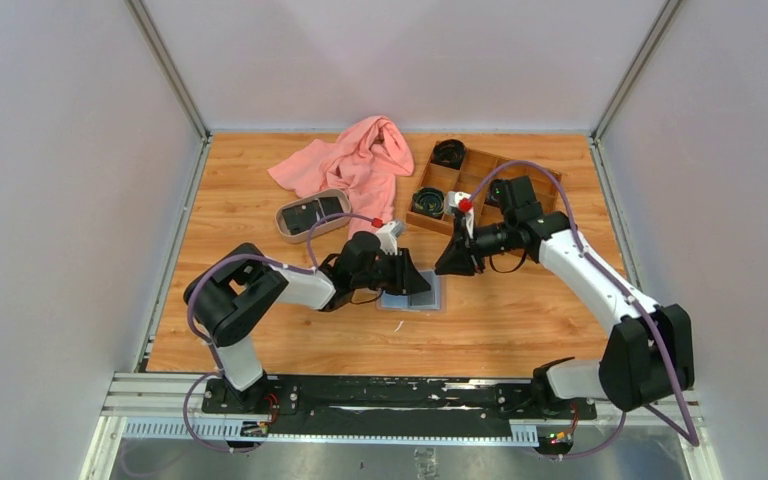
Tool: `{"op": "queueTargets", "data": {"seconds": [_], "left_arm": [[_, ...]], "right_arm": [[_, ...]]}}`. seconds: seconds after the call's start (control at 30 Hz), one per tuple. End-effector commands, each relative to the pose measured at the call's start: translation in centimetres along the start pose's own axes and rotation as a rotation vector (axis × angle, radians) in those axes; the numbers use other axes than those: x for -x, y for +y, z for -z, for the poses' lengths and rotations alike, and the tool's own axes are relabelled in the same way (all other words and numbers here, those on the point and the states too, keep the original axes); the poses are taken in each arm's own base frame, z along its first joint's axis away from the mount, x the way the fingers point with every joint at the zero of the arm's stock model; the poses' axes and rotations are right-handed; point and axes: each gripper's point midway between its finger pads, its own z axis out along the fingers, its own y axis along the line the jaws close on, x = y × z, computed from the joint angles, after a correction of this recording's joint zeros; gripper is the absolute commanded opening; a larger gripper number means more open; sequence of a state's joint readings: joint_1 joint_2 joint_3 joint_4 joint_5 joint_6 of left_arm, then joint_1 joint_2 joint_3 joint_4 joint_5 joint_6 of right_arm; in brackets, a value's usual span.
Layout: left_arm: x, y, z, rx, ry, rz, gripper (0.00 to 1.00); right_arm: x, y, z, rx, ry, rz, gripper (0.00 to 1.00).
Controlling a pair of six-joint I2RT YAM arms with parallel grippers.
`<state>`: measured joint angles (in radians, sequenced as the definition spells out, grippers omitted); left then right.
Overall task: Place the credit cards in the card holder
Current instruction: Insert the credit card into the card holder.
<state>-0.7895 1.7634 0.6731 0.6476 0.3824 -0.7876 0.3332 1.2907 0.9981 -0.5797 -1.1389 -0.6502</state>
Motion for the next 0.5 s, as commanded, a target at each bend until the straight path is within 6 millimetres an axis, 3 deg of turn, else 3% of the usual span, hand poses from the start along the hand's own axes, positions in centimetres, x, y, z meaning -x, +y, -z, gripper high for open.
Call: {"op": "queueTargets", "data": {"seconds": [0.0, 0.27, 0.47], "left_arm": [[0.9, -0.3, 0.9, -0.018, -0.02, -0.047, 0.33], [1.8, 0.3, 2.2, 0.006, -0.065, -0.072, 0.32], [3.1, 2.0, 4.8, 0.071, -0.136, -0.105, 0.32]], "right_arm": [[-0.8, -3.1, -0.9, -0.104, 0.041, -0.093, 0.21], [-3.4, -5.6, -2.2, -0.176, 0.082, -0.259, 0.12], [-6.0, -6.0, -4.1, -0.155, 0.165, -0.325, 0.11]]}}
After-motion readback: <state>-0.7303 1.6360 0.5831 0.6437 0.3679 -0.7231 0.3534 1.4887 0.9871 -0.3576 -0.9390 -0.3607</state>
